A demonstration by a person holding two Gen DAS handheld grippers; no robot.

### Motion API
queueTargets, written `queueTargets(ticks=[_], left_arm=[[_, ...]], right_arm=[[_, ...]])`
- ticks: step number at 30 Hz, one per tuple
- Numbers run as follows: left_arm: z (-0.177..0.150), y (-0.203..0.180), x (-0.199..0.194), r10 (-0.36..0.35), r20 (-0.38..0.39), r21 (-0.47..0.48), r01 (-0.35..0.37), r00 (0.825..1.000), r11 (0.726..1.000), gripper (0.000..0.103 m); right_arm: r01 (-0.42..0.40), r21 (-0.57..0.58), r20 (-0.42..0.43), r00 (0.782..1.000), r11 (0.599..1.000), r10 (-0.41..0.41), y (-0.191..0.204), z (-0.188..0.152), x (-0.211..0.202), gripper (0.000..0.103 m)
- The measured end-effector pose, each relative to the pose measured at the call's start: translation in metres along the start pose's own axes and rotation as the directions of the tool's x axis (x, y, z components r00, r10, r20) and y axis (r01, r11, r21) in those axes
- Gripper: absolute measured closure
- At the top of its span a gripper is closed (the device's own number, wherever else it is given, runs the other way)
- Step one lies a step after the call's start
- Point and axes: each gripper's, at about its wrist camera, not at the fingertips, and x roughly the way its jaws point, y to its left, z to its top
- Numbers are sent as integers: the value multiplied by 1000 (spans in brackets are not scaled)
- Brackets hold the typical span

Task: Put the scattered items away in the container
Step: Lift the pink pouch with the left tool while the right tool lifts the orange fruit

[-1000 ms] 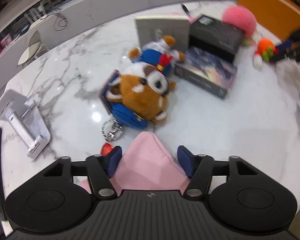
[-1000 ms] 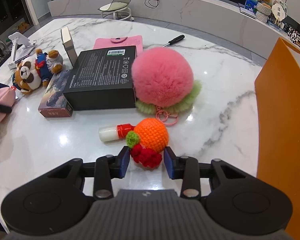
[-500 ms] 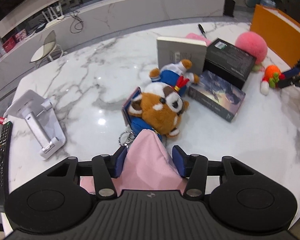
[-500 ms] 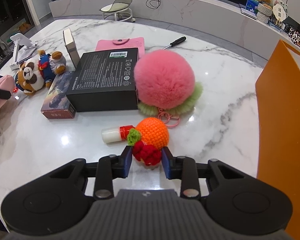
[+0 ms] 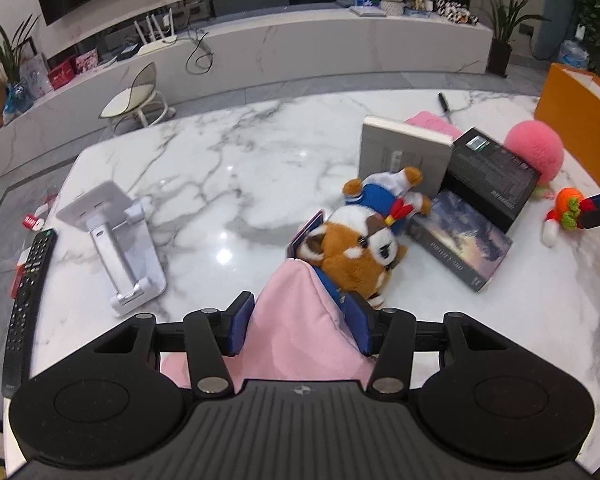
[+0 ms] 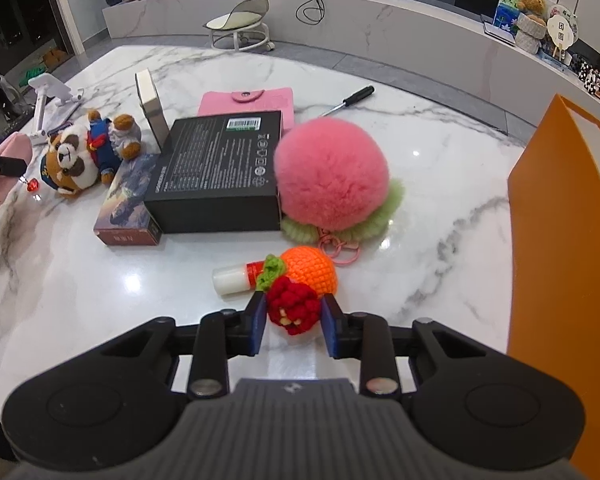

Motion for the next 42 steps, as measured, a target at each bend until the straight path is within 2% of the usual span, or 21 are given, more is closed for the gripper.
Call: queueTargets(ticks=[2,5,10,19,27,31,35,38,42], left_arm=[[1,1,-3,-42,25,-28,43,999,999,51],[2,4,-8,-111,67,-91,117,992,989,52],[4,-3,-10,-139,83,-104,147,987,984,53],[8,-17,-16,-122,125,-108,135,985,985,55],[24,-29,-29,-104,181,-122,128,978,984,56],[33,-35,-37,-92,215,-136,123,972,983,56],[50,-51,-46,-99,263,-130,137,960,982,56],[61,-68,-53,-118,289,-101,153,950,983,56],[73,-91,-56,-136,289,-61,160,948,985,55]], right_arm=[[-1,1,10,1000,1000,1,-1,2,-4,71],[-4,1,25,1000,1000,4,-1,4,-10,71],[-1,0,28,1000,1000,1,-1,5,-11,71],[-5,-1,38,999,1000,5,-1,8,-15,71],[5,17,110,994,1000,-7,-6,24,-37,71],[6,38,182,983,999,-12,-12,38,-61,71],[-1,65,257,966,998,-16,-20,51,-86,71],[-1,79,307,951,997,-23,-27,57,-103,71],[-6,98,369,929,995,-31,-39,61,-130,71]])
